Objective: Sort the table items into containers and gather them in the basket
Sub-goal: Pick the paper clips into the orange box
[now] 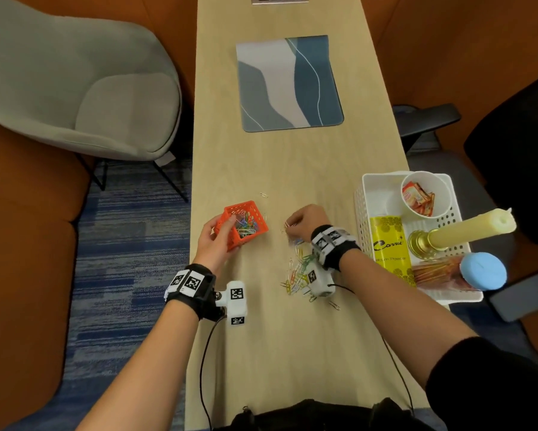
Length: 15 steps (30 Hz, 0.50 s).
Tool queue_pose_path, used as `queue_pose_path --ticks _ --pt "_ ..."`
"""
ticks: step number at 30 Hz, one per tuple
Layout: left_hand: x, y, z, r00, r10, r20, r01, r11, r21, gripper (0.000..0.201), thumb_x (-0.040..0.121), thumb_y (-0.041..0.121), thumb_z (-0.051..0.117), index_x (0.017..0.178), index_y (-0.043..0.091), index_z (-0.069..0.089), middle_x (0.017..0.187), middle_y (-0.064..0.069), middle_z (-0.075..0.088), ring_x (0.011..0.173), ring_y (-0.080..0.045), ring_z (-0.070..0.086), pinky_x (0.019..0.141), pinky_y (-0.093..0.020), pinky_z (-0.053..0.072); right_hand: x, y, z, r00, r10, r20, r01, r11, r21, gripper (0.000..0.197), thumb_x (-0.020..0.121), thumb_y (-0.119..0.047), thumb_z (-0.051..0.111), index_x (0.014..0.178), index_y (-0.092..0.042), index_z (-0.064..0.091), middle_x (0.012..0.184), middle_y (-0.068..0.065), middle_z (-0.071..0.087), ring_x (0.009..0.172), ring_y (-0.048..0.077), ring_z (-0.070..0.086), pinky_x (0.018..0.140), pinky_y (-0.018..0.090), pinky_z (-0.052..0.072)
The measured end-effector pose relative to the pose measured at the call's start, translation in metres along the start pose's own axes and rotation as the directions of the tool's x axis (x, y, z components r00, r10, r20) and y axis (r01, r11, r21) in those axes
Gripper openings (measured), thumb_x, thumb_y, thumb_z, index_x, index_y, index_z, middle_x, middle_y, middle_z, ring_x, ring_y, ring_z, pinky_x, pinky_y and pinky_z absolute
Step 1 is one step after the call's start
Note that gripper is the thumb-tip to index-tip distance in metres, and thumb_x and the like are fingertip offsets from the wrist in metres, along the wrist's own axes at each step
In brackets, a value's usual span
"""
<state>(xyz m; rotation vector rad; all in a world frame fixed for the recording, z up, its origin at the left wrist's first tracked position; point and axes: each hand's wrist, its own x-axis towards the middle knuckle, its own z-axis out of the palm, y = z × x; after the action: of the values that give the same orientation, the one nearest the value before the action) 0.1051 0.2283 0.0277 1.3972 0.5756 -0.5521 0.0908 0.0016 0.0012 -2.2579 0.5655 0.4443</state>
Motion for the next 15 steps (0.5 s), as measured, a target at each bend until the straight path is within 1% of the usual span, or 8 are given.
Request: queue_pose_path --ticks 2,4,5,7,9,10,13,15 --pt "0.001 -0.001 0.008 1.000 0.014 0.026 -0.014 1.000 -0.004 0.041 0.093 0.030 0.070 0.129 0.021 0.055 0.121 -0.011 0.068 0.108 -0.026 0.069 0.090 -0.042 0.058 -0.010 -0.008 -0.020 0.998 0.055 0.008 -0.054 0.922 0.384 0.018 0.073 -0.002 0.082 0.091 0.002 0.077 0.082 0.013 0.073 0.065 0.015 0.068 0.070 0.024 0.058" --pt "0.003 0.000 0.015 0.999 0.031 0.042 -0.031 1.000 0.002 0.040 0.093 0.029 0.070 0.129 0.021 0.055 0.120 -0.011 0.069 0.103 -0.025 0.069 0.087 -0.040 0.058 -0.022 -0.025 -0.037 1.000 -0.024 0.018 0.010 0.830 0.557 0.019 0.074 0.001 0.082 0.091 0.005 0.075 0.083 0.018 0.074 0.065 0.021 0.071 0.066 0.024 0.059" --pt "0.004 0.000 0.019 0.998 0.034 0.050 -0.034 0.999 0.000 0.040 0.092 0.030 0.071 0.129 0.021 0.056 0.120 -0.012 0.069 0.103 -0.025 0.070 0.083 -0.038 0.059 -0.027 -0.036 -0.044 0.995 -0.096 0.020 0.071 0.841 0.536 0.019 0.074 -0.001 0.083 0.091 0.003 0.076 0.084 0.018 0.074 0.069 0.023 0.072 0.066 0.023 0.059" --pt "0.006 -0.001 0.022 0.997 0.026 0.074 -0.025 1.000 -0.008 0.040 0.092 0.032 0.072 0.128 0.023 0.057 0.121 -0.012 0.069 0.108 -0.027 0.070 0.081 -0.035 0.060 -0.030 -0.055 -0.049 0.969 -0.241 0.056 0.206 0.910 0.359 0.022 0.075 -0.013 0.085 0.095 -0.007 0.077 0.087 0.010 0.076 0.076 0.018 0.073 0.065 0.016 0.056" --pt "0.007 -0.002 0.023 0.997 0.020 0.080 -0.019 1.000 -0.013 0.040 0.091 0.034 0.072 0.127 0.024 0.058 0.120 -0.012 0.070 0.111 -0.029 0.069 0.083 -0.037 0.059 -0.028 -0.068 -0.049 0.941 -0.333 0.066 0.315 0.929 0.196 0.024 0.078 -0.024 0.083 0.099 -0.015 0.078 0.093 -0.001 0.076 0.080 0.009 0.071 0.071 0.014 0.055" --pt "0.008 -0.001 0.022 0.997 0.024 0.072 -0.022 1.000 -0.021 0.040 0.091 0.035 0.073 0.127 0.024 0.058 0.121 -0.012 0.070 0.112 -0.030 0.068 0.083 -0.037 0.059 -0.024 -0.072 -0.048 0.932 -0.361 0.025 0.353 0.923 0.156 0.021 0.081 -0.024 0.080 0.099 -0.016 0.078 0.094 -0.003 0.076 0.081 0.008 0.070 0.075 0.014 0.055" --pt "0.010 0.002 0.013 0.999 0.039 0.033 -0.038 0.998 -0.043 0.042 0.092 0.032 0.071 0.130 0.021 0.057 0.124 -0.012 0.069 0.110 -0.030 0.068 0.080 -0.038 0.058 0.003 -0.069 -0.039 0.928 -0.347 -0.137 0.359 0.931 0.073 0.019 0.089 -0.012 0.064 0.104 -0.013 0.077 0.104 0.000 0.075 0.090 0.012 0.069 0.088 0.018 0.050" --pt "0.010 0.004 0.005 1.000 0.031 0.005 -0.030 0.997 -0.066 0.040 0.093 0.030 0.070 0.130 0.020 0.056 0.124 -0.013 0.068 0.105 -0.029 0.069 0.087 -0.043 0.057 0.027 -0.059 -0.023 0.946 -0.307 -0.105 0.302 0.951 -0.062 0.034 0.092 -0.005 0.054 0.121 -0.012 0.069 0.126 0.004 0.067 0.112 0.019 0.063 0.101 0.023 0.043"
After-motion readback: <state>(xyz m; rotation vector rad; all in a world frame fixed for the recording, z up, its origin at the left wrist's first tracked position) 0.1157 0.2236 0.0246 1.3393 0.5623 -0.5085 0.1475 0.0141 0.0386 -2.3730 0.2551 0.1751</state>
